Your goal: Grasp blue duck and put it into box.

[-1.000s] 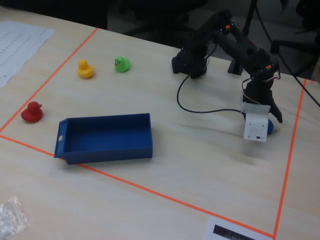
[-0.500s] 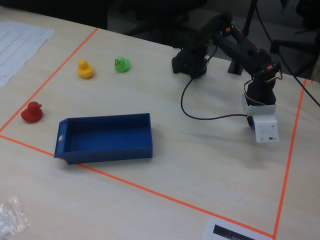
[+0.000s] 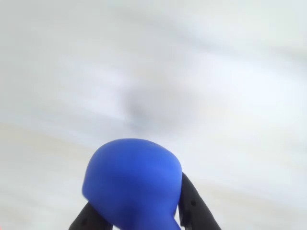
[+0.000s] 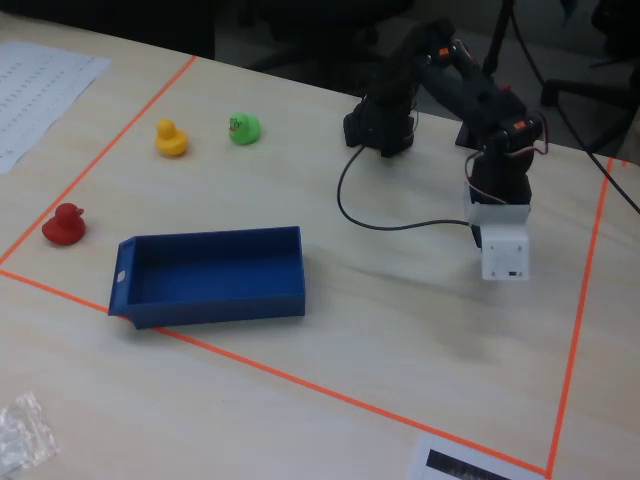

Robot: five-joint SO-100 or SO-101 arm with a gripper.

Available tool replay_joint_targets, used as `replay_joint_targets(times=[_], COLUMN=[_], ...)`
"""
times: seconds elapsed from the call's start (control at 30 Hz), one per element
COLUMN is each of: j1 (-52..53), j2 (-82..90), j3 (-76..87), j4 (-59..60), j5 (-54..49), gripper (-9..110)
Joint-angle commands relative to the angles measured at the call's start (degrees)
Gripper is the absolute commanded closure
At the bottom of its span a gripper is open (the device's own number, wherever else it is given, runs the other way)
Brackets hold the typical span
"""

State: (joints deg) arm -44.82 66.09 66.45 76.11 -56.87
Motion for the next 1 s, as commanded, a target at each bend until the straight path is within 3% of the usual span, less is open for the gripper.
replay_joint_targets(times=[0.0,0.3,0.5,0.77,0.97], j1=[11.4,37.2,48.3,55.9,56.8], j2=[12.7,13.6,6.2,-3.3,-5.6], j3=[-6.0,-22.0,-28.8,-35.1,-25.9], j4=[0.5,-5.8,-10.8,-5.7,-4.8], j5=[-5.2,-14.9,-19.9,-21.4,-20.8], gripper=[101,101,101,101,101])
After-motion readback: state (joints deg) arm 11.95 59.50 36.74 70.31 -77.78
